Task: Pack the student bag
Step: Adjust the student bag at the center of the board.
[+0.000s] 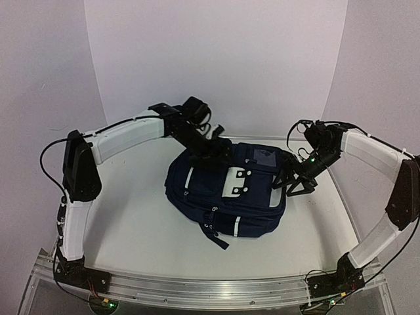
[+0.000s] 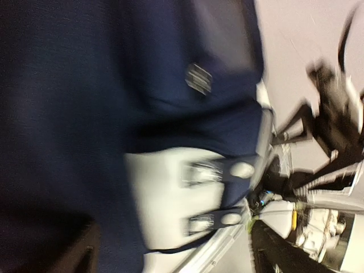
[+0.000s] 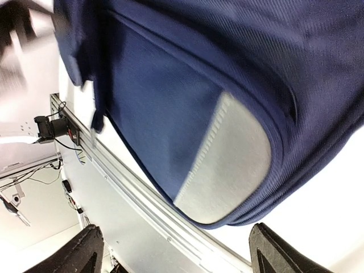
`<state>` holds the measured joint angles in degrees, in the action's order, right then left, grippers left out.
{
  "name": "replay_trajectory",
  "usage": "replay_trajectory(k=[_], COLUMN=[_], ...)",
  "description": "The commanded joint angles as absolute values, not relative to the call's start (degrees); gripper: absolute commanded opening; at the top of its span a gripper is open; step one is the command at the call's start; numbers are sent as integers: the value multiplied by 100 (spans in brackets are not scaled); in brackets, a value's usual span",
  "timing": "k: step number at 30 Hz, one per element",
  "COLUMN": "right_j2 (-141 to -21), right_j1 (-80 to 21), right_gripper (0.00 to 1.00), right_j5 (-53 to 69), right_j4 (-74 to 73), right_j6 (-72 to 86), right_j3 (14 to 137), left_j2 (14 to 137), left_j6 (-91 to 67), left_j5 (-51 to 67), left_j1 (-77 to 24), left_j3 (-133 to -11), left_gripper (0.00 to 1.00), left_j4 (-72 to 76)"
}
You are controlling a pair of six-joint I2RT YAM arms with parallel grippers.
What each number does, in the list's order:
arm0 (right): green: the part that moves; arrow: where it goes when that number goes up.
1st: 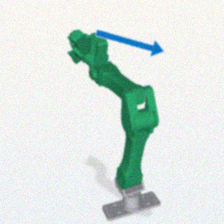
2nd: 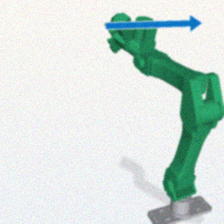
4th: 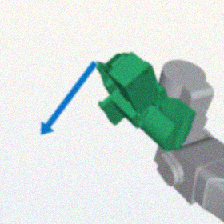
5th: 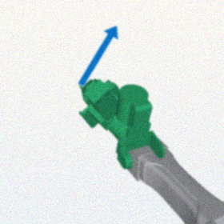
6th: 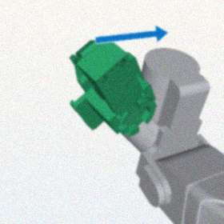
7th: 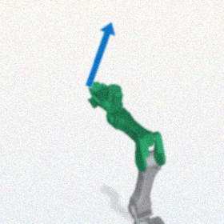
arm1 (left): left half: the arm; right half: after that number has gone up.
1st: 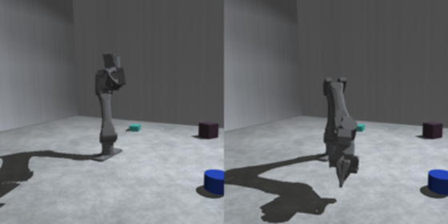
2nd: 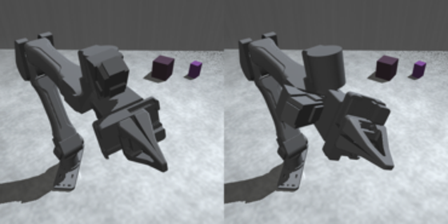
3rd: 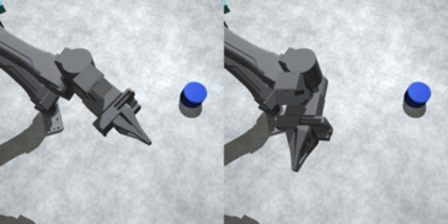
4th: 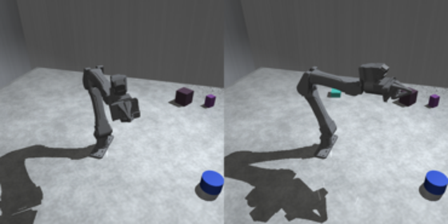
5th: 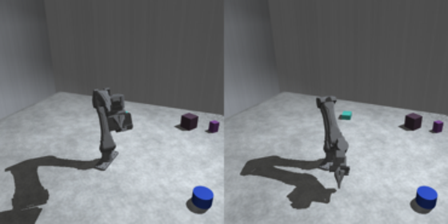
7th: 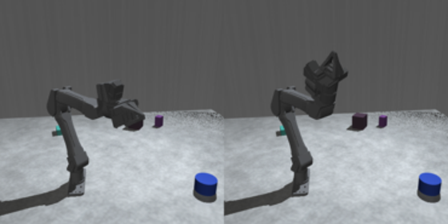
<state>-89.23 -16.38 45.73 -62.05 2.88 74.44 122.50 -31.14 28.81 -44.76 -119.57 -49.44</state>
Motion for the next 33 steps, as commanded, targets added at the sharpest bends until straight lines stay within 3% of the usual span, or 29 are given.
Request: replay_trajectory(k=[1,12,14,21,25,33], right_j2=[-8807,-9342,-9510,-10386,-11122,-12615], right_j1=[-1617,-1615,-1614,-1612,-1618,-2030], right_gripper=[89,78,76,66,65,68], right_j5=[4489,4372,4218,3944,3928,4040], right_j4=[-5988,-5393,-5354,-5295,-5243,-5070], right_j6=[462,566,547,366,363,537], right_j3=[7162,7026,7136,8108,9052,11524], left_j2=[11711,12752,12713,11755,11183,10687], left_j6=[-3295,-2952,-2937,-3105,-3283,-3272], left_j5=[2278,2646,2829,3239,3237,3361], left_j1=[-3502,-3042,-3046,-3276,-3663,-4871], left_j3=[-12019,-12674,-12501,-10743,-9923,-9219], left_gripper=[100,99,88,32,4,2], left_j4=[-4859,-5319,-5233,-4322,-4038,-4228])
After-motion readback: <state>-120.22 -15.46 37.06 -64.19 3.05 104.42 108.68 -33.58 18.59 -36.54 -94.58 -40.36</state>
